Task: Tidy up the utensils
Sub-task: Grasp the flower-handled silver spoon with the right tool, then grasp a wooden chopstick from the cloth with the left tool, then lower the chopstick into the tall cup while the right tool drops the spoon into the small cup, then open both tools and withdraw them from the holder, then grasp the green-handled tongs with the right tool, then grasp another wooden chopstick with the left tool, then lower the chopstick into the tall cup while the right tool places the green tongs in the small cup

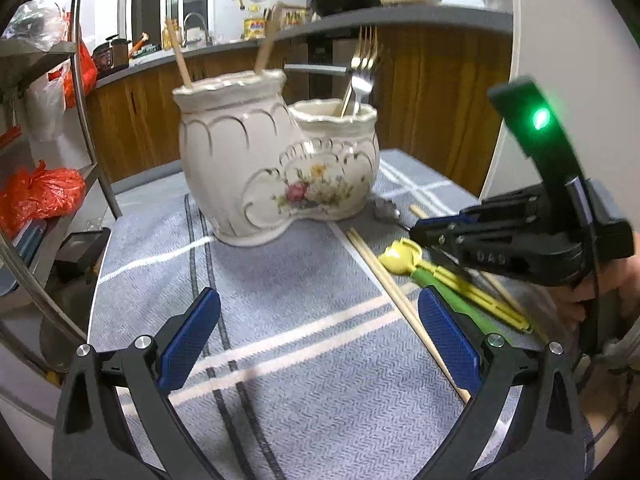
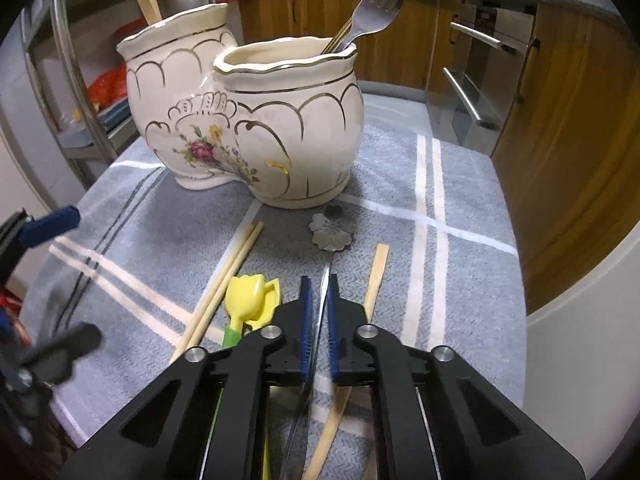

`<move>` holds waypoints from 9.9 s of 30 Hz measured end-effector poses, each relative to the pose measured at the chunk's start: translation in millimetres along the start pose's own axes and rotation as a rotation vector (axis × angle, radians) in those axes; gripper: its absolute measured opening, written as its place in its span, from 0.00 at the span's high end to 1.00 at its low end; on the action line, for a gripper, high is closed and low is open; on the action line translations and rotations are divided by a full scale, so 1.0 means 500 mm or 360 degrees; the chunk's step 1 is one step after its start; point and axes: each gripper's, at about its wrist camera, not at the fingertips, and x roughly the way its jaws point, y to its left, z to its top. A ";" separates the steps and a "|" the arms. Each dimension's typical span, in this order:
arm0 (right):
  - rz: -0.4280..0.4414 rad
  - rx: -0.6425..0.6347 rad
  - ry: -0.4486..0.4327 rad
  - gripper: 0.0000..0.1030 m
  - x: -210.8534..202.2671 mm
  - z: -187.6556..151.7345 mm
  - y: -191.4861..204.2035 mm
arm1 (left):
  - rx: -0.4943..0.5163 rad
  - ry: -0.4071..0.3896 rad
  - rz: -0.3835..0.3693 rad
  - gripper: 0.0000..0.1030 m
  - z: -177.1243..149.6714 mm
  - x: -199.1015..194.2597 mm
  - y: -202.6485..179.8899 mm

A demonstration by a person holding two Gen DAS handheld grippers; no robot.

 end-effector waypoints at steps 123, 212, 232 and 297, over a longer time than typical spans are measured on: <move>0.0208 0.0091 -0.0986 0.50 -0.128 0.162 -0.002 | -0.0031 -0.0873 -0.0151 0.37 0.255 -0.064 0.161; 0.0135 0.0020 -0.0397 0.90 -0.150 -0.066 0.038 | 0.0006 -0.0004 0.0093 0.05 0.009 -0.034 -0.018; 0.0217 0.0039 -0.0519 0.90 -0.189 -0.088 -0.007 | -0.0020 0.0363 0.0055 0.78 0.013 0.060 -0.088; 0.0433 0.0384 -0.1037 0.90 -0.048 0.213 -0.033 | -0.0360 -0.0868 -0.0325 0.96 0.313 0.050 0.242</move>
